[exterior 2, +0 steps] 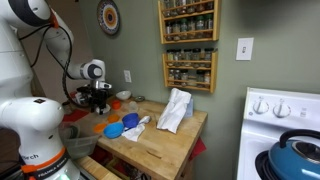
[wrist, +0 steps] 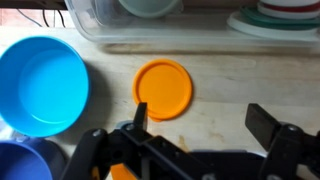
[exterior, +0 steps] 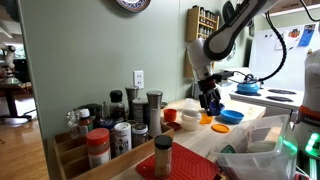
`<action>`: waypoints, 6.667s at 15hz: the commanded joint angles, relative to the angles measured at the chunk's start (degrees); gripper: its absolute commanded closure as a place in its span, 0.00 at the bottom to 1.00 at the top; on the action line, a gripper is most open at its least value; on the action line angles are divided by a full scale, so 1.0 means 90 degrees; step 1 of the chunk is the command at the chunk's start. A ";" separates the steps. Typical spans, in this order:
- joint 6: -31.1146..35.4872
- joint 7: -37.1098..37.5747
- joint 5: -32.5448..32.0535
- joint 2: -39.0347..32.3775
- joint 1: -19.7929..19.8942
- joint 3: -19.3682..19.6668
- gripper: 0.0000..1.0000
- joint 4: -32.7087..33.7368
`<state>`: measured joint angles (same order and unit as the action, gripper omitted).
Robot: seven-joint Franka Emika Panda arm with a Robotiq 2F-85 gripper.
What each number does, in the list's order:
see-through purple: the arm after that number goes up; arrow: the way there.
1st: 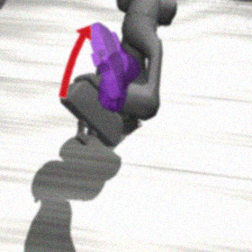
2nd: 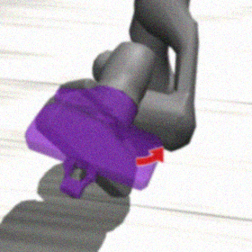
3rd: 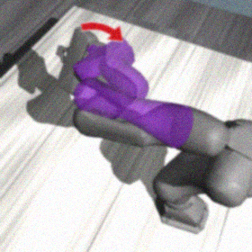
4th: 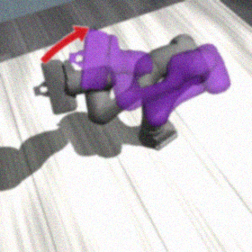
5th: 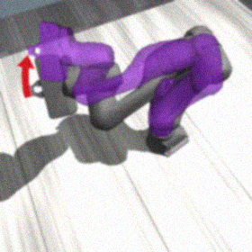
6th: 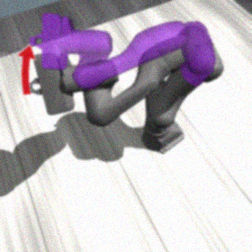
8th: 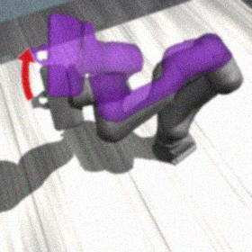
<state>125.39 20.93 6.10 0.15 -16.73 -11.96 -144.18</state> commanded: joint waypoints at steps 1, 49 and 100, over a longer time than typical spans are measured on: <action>0.0170 -0.0611 0.0305 0.0167 0.0143 -0.0071 0.00 -0.0609; 0.1713 -0.0565 0.0380 -0.0312 0.0520 0.0093 0.18 -0.1157; 0.1052 -0.0593 -0.0458 -0.0972 0.0760 0.0388 0.23 0.0335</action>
<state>135.38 14.70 2.98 -7.41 -9.56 -8.83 -142.23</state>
